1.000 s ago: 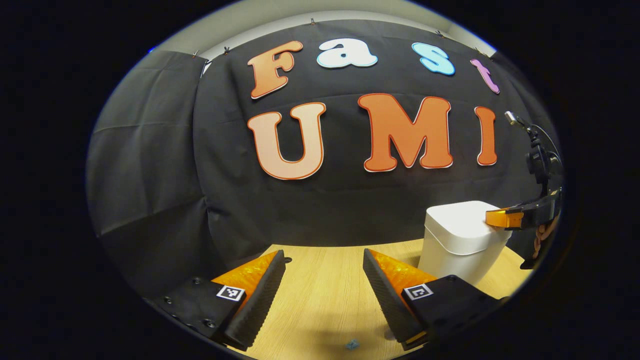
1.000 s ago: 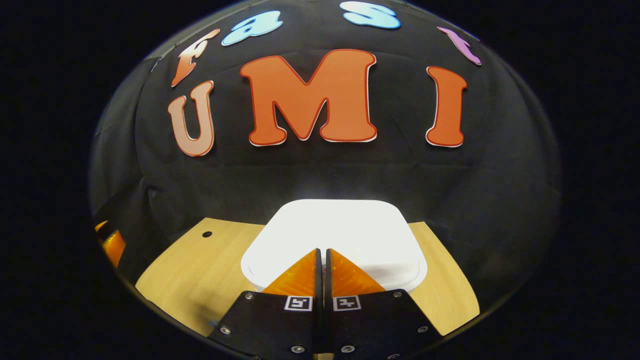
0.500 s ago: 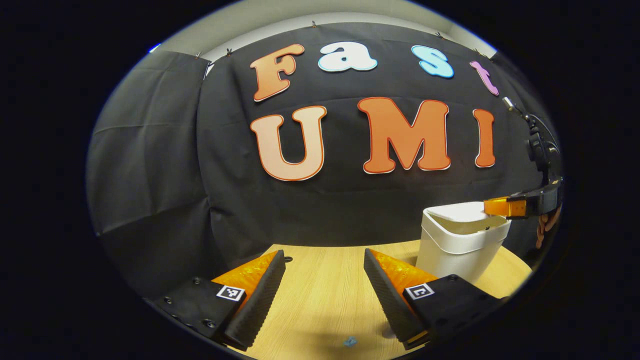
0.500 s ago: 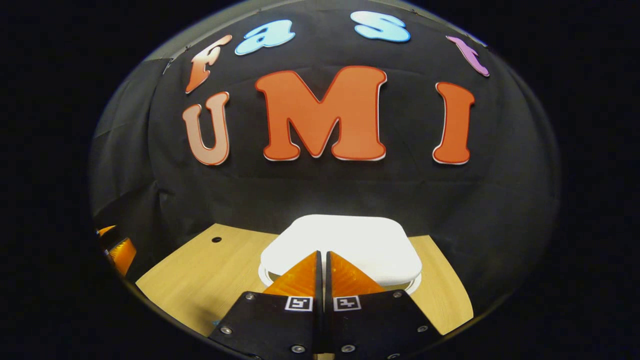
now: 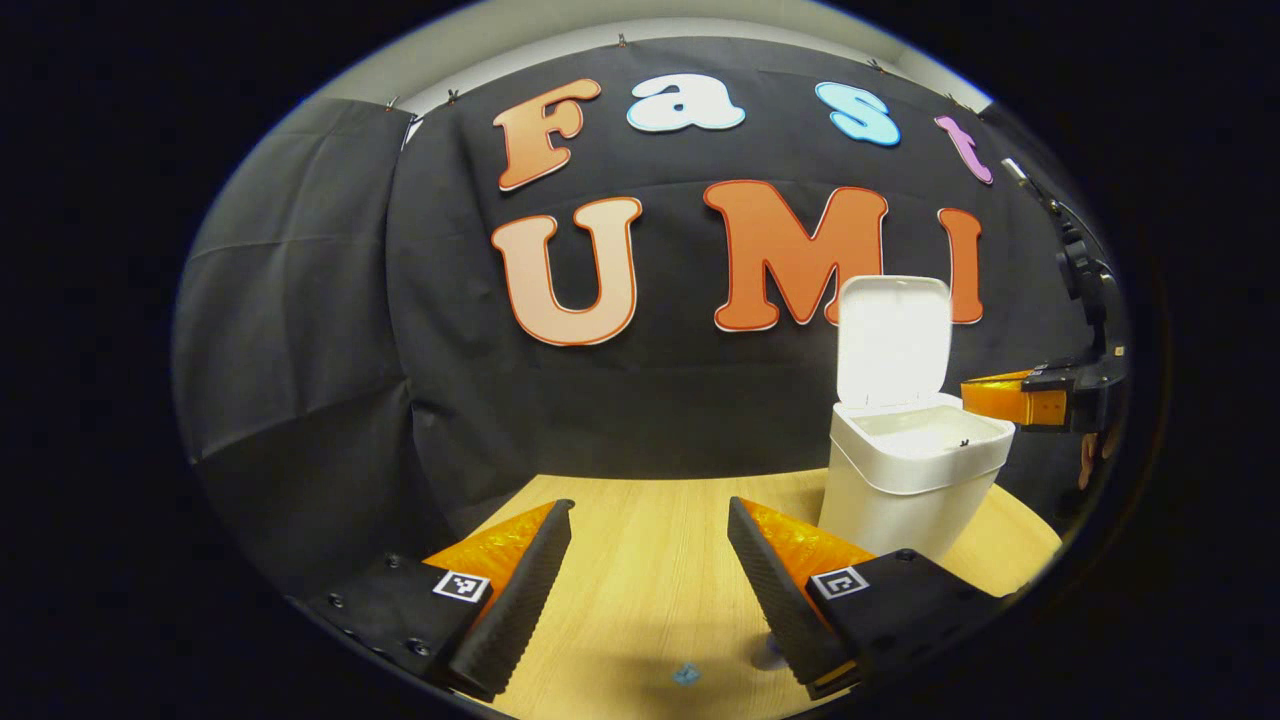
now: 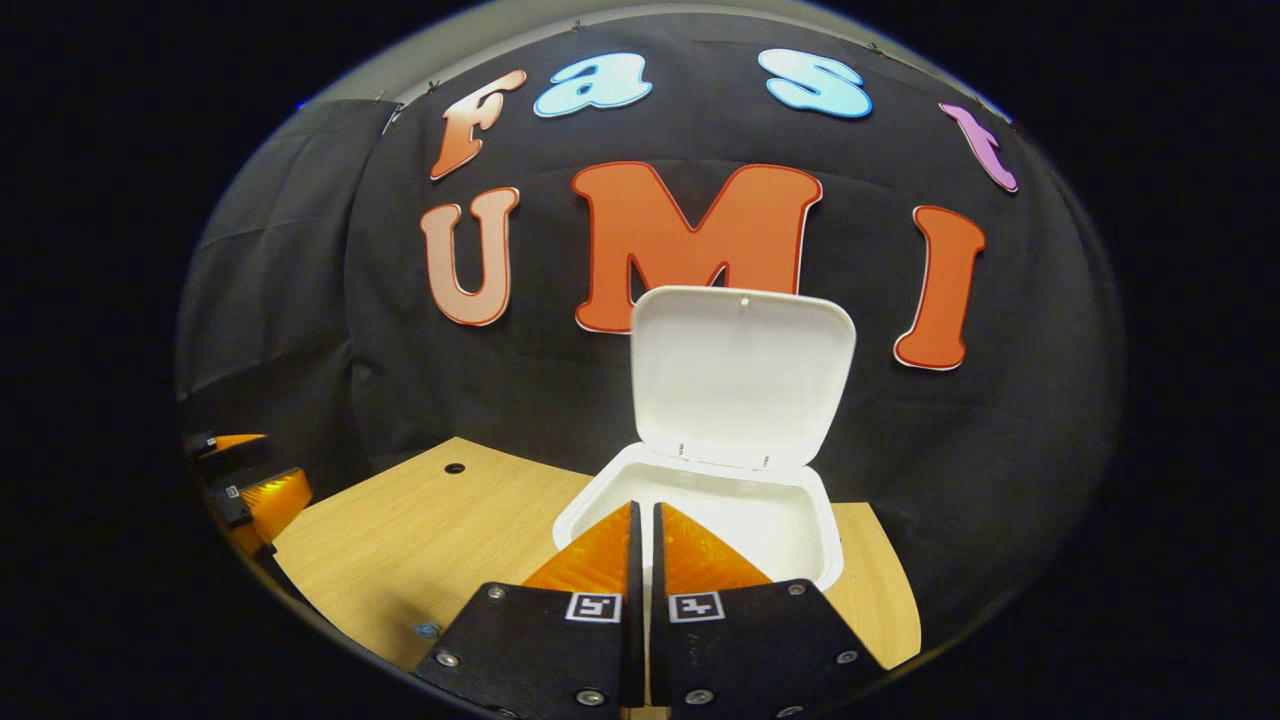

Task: Press the lid of the desktop garbage bin to open it, pick up the crumpled paper on the desktop and throw it into the bin, then pick up the pop can on the desktop and drop it into the bin, and finally close the garbage bin lid.

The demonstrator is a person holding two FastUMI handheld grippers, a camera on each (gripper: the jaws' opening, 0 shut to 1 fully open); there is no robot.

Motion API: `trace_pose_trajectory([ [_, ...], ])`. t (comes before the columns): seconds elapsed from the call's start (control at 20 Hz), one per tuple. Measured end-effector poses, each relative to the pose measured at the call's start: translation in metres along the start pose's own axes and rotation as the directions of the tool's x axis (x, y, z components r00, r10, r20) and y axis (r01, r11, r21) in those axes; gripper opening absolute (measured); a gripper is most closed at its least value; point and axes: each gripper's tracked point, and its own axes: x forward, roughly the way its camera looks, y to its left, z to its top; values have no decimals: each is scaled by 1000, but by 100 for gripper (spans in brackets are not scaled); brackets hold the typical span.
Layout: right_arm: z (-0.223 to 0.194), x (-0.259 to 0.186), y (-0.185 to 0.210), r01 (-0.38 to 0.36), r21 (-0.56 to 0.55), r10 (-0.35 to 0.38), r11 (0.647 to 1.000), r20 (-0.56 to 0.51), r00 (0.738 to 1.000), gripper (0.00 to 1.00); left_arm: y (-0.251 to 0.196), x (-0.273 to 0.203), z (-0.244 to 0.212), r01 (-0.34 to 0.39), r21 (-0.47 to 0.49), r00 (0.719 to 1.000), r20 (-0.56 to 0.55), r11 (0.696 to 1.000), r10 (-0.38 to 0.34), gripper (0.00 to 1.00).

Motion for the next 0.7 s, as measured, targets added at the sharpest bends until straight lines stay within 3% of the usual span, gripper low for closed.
trace_pose_trajectory([
  [0.05, -5, 2, 7, -34, -8, 34, 999, -9, 999, 6, -2, 0, -5, -5, 3, 1000, -13, 1000, 5, 100],
  [0.1, -15, 2, 10, -59, -19, 58, 998, -36, 998, 9, -3, 0, -10, -10, 11, 1000, -22, 1000, 10, 100],
  [0.15, -25, 3, 13, -73, -31, 71, 997, -65, 995, 20, -6, 0, -16, -11, 18, 999, -34, 1000, 12, 100],
  [0.2, -32, 2, 15, -89, -38, 86, 995, -80, 993, 27, -6, 0, -22, -14, 23, 999, -46, 1000, 15, 94],
  [0.25, -35, 0, 20, -117, -39, 113, 992, -82, 990, 41, -8, 1, -27, -15, 24, 998, -57, 1000, 17, 100],
  [0.35, -44, -2, 36, -186, -35, 182, 982, -92, 979, 53, -9, 1, -41, -24, 25, 996, -85, 999, 26, 100],
  [0.45, -56, -7, 48, -234, -42, 227, 971, -119, 966, 74, -10, -1, -54, -25, 27, 992, -122, 999, 28, 100],
  [0.55, -69, -9, 58, -267, -47, 258, 962, -148, 955, 80, -12, -2, -67, -14, 23, 987, -158, 1000, 17, 100],
  [0.7, -88, -9, 70, -287, -43, 274, 957, -195, 942, 82, -13, -5, -97, 8, 33, 975, -220, 999, 0, 100],
])
